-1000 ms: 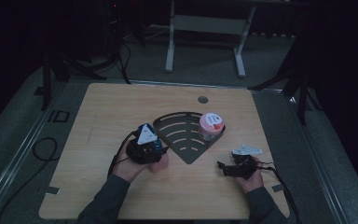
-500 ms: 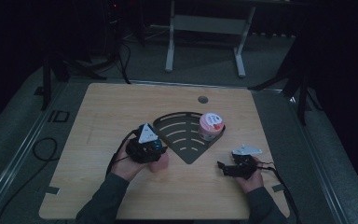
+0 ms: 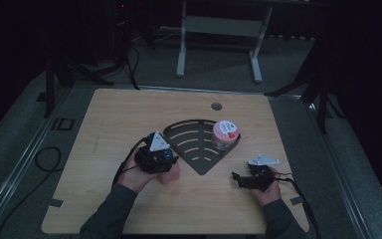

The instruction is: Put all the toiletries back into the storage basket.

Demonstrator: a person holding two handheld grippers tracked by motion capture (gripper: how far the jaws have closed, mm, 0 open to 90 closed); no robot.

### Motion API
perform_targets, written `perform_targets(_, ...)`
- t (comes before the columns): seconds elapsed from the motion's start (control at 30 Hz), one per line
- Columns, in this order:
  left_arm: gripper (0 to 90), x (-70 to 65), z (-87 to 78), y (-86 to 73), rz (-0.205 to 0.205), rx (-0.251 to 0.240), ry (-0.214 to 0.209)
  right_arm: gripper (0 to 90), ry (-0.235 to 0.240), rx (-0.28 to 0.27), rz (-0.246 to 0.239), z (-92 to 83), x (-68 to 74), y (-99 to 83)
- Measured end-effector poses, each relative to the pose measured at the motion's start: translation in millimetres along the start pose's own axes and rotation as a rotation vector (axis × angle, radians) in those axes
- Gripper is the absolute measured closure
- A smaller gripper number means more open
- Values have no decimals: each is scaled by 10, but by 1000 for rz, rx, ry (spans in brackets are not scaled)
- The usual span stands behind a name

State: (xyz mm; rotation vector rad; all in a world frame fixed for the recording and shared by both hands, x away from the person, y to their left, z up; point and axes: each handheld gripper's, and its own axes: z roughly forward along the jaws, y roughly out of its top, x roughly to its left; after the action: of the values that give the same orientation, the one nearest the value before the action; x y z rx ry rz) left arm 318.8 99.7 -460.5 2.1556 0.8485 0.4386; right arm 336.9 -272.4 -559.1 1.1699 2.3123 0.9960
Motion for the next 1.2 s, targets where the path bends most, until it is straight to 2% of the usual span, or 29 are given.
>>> perform_targets(0.2,521,1,-3,20,4,17,-2,198,0,0,1,0,1,0)
perform_targets(0.77,526,-51,17,63,20,21,8,198,0,0,2,0,1,1)
perform_targets(1.2,527,-128,60,163,30,23,-14,198,1,-1,-1,0,-1,0)
